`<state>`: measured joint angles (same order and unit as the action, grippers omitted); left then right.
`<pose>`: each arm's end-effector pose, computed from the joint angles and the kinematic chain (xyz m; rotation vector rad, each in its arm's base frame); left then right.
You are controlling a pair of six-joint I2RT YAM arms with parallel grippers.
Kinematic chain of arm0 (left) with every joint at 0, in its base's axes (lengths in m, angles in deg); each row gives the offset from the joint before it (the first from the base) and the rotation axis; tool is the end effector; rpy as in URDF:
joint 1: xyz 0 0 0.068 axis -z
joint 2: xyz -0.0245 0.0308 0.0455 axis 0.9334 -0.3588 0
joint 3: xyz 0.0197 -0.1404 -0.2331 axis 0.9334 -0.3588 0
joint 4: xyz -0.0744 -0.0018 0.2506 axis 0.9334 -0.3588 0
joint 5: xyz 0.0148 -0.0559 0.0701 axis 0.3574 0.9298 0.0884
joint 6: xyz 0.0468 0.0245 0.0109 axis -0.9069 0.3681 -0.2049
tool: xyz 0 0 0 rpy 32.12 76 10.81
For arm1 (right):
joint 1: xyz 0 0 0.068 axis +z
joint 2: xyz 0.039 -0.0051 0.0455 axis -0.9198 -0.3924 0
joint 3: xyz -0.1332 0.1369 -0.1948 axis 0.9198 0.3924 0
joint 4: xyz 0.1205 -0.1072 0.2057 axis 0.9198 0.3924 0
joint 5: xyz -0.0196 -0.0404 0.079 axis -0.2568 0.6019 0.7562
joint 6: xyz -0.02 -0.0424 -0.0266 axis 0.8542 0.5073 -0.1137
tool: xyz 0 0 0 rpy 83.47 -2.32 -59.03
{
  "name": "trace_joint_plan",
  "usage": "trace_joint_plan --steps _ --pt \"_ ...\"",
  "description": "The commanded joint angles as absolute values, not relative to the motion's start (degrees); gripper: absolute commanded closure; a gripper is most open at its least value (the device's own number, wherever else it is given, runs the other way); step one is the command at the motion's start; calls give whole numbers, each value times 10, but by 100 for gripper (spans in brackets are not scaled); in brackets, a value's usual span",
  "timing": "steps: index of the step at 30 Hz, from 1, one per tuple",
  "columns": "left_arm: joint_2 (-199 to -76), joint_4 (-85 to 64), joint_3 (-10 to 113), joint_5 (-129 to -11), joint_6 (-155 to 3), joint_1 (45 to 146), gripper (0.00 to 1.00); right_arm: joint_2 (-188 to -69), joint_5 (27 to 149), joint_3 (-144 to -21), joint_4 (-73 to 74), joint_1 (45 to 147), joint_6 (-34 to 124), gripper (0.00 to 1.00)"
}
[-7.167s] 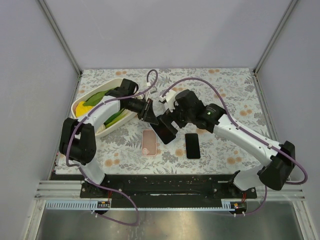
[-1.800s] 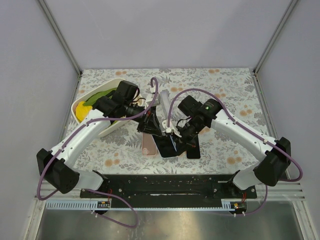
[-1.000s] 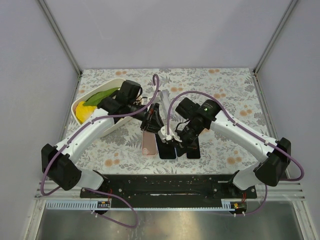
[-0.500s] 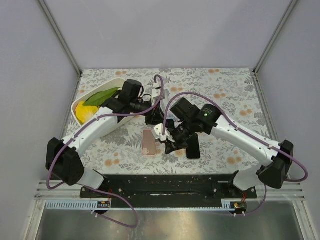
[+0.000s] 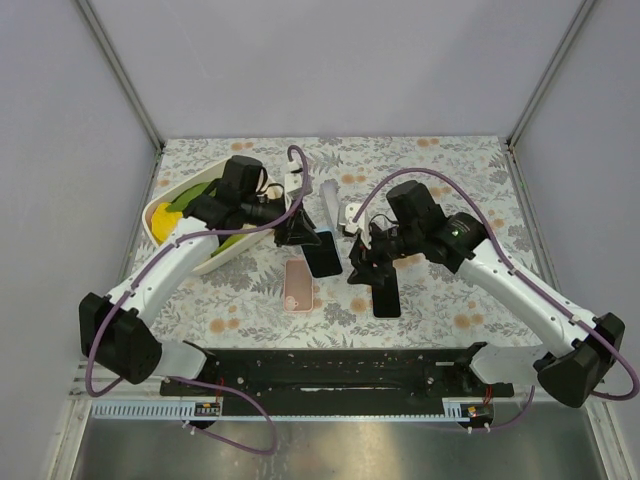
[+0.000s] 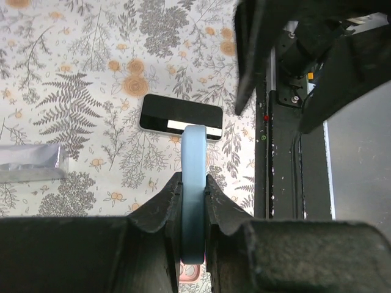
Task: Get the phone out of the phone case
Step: Remove the phone case from the phone.
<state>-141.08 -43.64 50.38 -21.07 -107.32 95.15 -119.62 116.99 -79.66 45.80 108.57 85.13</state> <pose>0.2500 -0.1561 0.3390 1.2885 1.6862 -1.1705 0.1764 0.1856 0.3564 -1.6366 1.6160 0.8298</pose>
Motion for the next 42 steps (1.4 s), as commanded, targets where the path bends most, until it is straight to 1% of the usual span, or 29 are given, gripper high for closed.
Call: trace_joint_plan --steps 1,5,9,15,23,25,29,30,36,38,40,42 --pt "-1363 -416 512 -155 -1088 953 100 -1174 1140 -758 359 1068 747 33" --pt "-1349 -420 507 -135 -1090 953 100 -1179 1142 -747 322 1063 720 31" --pt "-1338 -431 511 -118 -1096 952 100 -1202 1167 -753 321 1049 725 31" --pt "-1319 -437 503 -98 -1107 952 100 -1243 1293 -755 328 1018 755 34" --pt "-1313 -437 506 -99 -1103 953 100 -1274 1373 -750 337 1016 791 36" --pt "-1314 -437 509 -99 -1103 953 100 -1276 1376 -749 338 1016 795 40" --pt "-1317 -424 511 -93 -1088 950 100 -1275 1386 -740 354 1017 827 53" --pt "-1318 -420 510 -91 -1082 949 100 -1275 1388 -738 361 1017 837 55" --pt "-1319 -400 510 -80 -1057 945 100 -1279 1384 -734 379 1017 865 54" --pt "-1320 -400 508 -78 -1056 945 100 -1281 1384 -734 386 1017 874 55" --pt "-1318 -400 507 -80 -1057 944 100 -1281 1390 -738 401 1017 891 62" --pt "-1320 -405 507 -81 -1066 944 100 -1282 1399 -744 422 1017 913 72"
